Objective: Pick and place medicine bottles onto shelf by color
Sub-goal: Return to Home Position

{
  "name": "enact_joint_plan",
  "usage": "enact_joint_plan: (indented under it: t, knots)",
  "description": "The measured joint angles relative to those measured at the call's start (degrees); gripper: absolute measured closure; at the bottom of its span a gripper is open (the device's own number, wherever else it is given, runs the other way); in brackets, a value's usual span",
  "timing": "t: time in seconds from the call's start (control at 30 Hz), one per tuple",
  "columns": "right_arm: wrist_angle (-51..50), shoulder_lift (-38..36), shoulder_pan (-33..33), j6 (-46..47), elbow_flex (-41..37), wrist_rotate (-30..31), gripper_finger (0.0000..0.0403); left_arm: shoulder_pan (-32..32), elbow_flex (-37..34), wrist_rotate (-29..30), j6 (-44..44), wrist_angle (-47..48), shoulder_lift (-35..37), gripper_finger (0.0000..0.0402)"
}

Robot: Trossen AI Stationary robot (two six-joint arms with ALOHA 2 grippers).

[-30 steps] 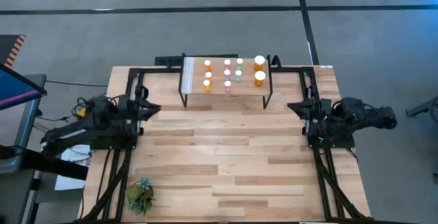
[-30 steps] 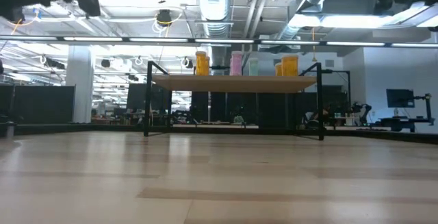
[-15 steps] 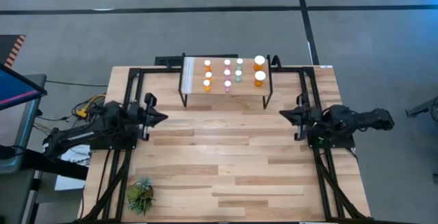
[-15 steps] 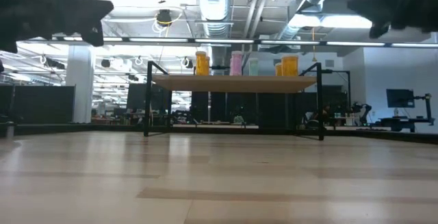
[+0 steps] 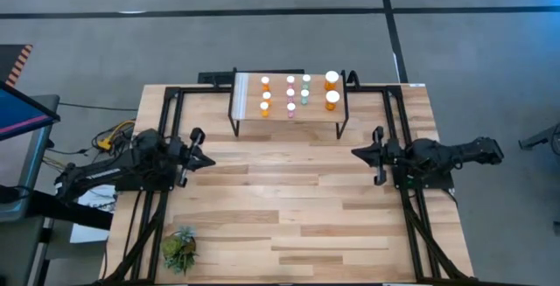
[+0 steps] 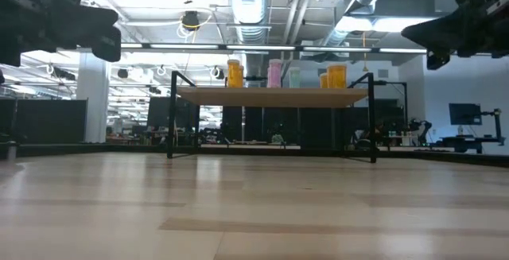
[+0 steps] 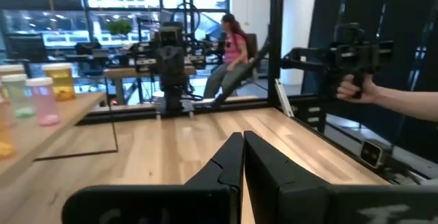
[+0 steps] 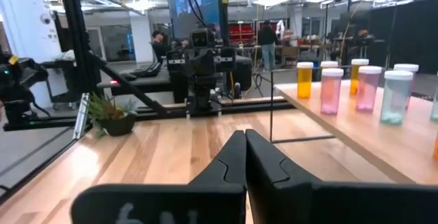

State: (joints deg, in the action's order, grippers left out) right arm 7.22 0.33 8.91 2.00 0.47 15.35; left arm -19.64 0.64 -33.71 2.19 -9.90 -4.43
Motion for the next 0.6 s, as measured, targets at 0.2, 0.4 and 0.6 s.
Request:
enact_joint_plan:
  t: [0.2, 0.4, 0.6]
  knots:
    - [-2.69, 0.04, 0.0, 0.0, -0.02, 0.04, 0.0375, 0.0, -0.02, -3.66, -0.44, 1.91, -0.01, 0.0401]
    - [-3.54, 0.03, 0.0, 0.0, -0.04, 0.04, 0.0372, 0.02, -0.04, -2.24, 0.3, 5.04, -0.04, 0.0401]
    - [-3.82, 0.02, 0.0, 0.0, -0.07, 0.03, 0.0376, 2.39, -0.07, 7.97, 3.8, 4.95, -0.02, 0.0402]
